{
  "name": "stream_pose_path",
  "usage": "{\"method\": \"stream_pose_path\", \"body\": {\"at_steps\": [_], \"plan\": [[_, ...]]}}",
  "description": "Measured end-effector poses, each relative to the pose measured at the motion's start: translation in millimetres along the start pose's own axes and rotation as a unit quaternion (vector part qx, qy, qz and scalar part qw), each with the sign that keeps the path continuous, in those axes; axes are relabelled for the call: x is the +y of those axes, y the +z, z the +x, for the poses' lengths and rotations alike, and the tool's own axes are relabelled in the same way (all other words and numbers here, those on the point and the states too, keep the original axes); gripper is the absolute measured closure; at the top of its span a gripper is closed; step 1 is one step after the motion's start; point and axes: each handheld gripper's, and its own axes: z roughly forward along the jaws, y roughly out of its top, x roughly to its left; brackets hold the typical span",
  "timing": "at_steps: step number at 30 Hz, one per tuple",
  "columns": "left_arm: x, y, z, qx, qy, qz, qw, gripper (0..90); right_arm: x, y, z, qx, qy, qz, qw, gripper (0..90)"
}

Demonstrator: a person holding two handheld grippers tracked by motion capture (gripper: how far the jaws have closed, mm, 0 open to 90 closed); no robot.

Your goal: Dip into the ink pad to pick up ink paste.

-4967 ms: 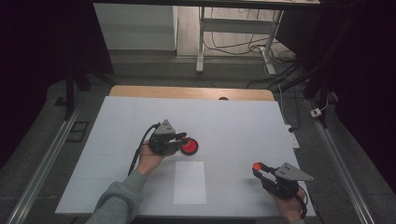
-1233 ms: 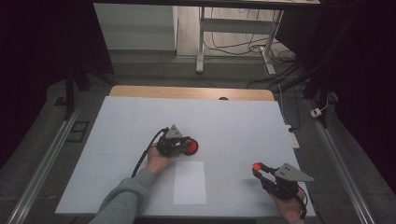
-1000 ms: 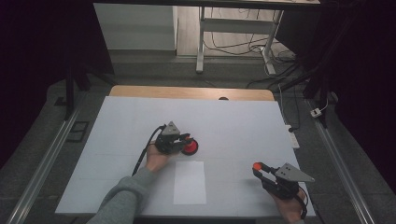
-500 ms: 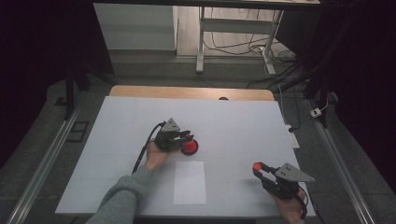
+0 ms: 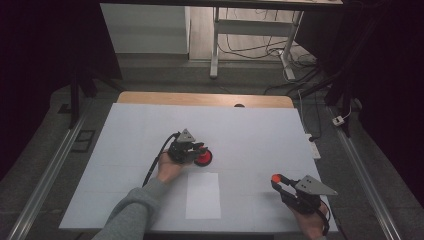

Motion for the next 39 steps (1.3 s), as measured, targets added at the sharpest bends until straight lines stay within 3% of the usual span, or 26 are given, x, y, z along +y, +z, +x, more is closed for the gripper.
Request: {"method": "stream_pose_path", "body": {"at_steps": [3, 9, 16, 21, 25, 39], "plan": [[-8.2, 2.2, 5.7, -0.015, -0.016, -0.017, 0.9996, 72.9, 0.0, 0.1, 0.3, 0.000, -0.001, 0.001, 1.0000, 64.9], [-6.9, 2.9, -3.7, 0.015, 0.020, -0.007, 0.9997, 73.1, 0.1, 0.3, 1.2, 0.000, 0.000, 0.001, 1.0000, 64.8], [-7.1, 3.0, -4.6, 0.017, 0.022, -0.006, 0.9996, 73.2, 0.8, 0.2, 1.4, 0.000, -0.002, 0.000, 1.0000, 64.8], [-9.2, 2.9, -0.9, 0.005, 0.007, -0.014, 0.9999, 73.3, 0.6, -1.4, 0.2, -0.003, 0.001, -0.002, 1.0000, 64.9], [-8.6, 2.8, -2.7, 0.011, 0.017, -0.010, 0.9998, 73.3, 0.5, -1.4, 0.2, -0.003, 0.001, -0.002, 1.0000, 64.9], [-8.7, 2.6, -3.1, 0.013, 0.016, -0.010, 0.9997, 73.2, 0.4, -2.0, -1.1, -0.005, 0.002, -0.002, 1.0000, 64.9]]}}
